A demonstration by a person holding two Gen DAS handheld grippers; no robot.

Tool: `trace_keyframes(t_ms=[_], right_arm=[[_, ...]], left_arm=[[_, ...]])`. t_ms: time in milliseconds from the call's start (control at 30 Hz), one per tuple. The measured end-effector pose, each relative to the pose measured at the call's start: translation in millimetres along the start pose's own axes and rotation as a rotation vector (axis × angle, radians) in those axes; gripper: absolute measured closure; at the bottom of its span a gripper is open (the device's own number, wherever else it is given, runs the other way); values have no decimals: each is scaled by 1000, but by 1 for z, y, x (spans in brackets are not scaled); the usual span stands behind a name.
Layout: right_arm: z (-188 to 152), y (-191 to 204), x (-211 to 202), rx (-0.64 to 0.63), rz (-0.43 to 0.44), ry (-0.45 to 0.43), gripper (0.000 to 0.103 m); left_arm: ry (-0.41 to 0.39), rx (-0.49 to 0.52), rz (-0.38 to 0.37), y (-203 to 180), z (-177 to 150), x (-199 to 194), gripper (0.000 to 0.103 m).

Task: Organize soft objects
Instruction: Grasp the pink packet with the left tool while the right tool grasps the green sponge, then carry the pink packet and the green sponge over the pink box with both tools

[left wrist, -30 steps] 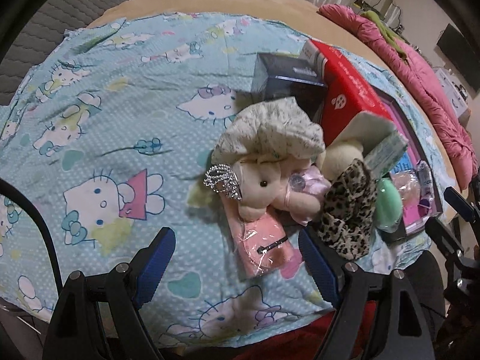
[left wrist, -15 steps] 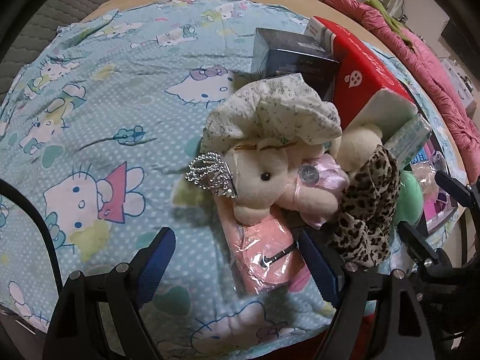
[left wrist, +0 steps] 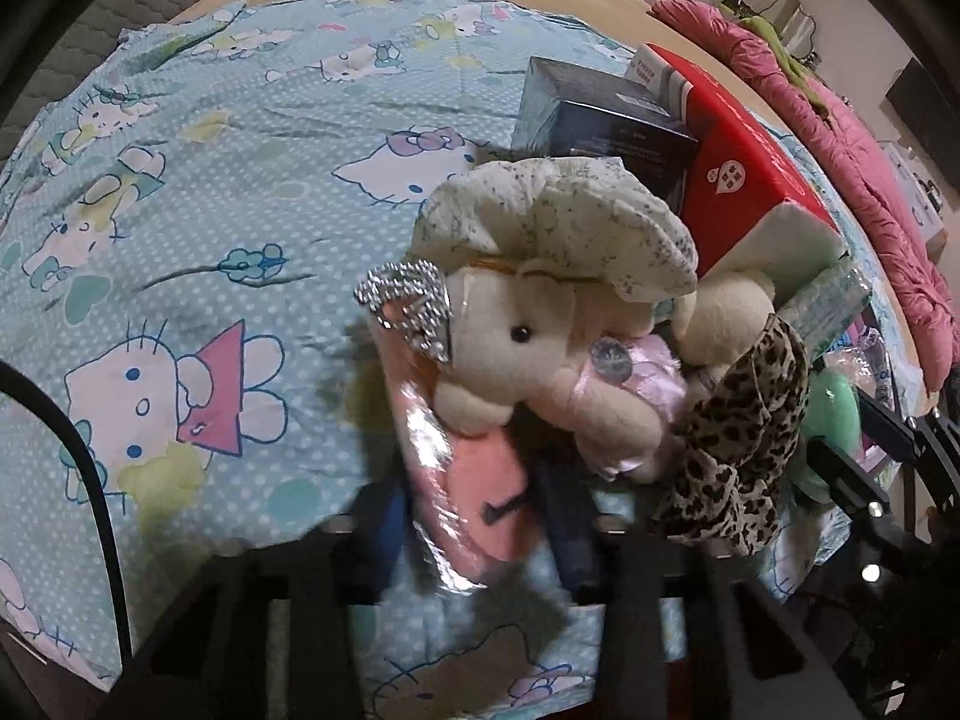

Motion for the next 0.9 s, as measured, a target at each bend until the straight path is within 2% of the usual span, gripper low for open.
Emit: trace_keyframes(t_ms=[133, 333, 567, 900], right_arm=[[-6, -13, -12, 110, 76, -36, 65], [-5, -12, -28, 164, 120, -77, 65], [-4, -12, -47, 212, 153, -124, 65], [-2, -26, -78, 272, 157, -211, 65]], left_arm=[[4, -3, -26, 7, 1, -1, 79], [-9, -44, -53, 25, -7, -18, 83], [-97, -90, -28, 41, -10, -58, 83], [-247, 21, -24, -3, -3, -122, 83]])
Point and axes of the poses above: each gripper's, at about its wrist camera, not at the fingertips, and x roughly the way its jaws point, y to its left, z to its top, the point moved 1 cm from there along x, roughly the way its jaws point, and after that the axes turned 5 degrees about -x, right-handed, at the moved point
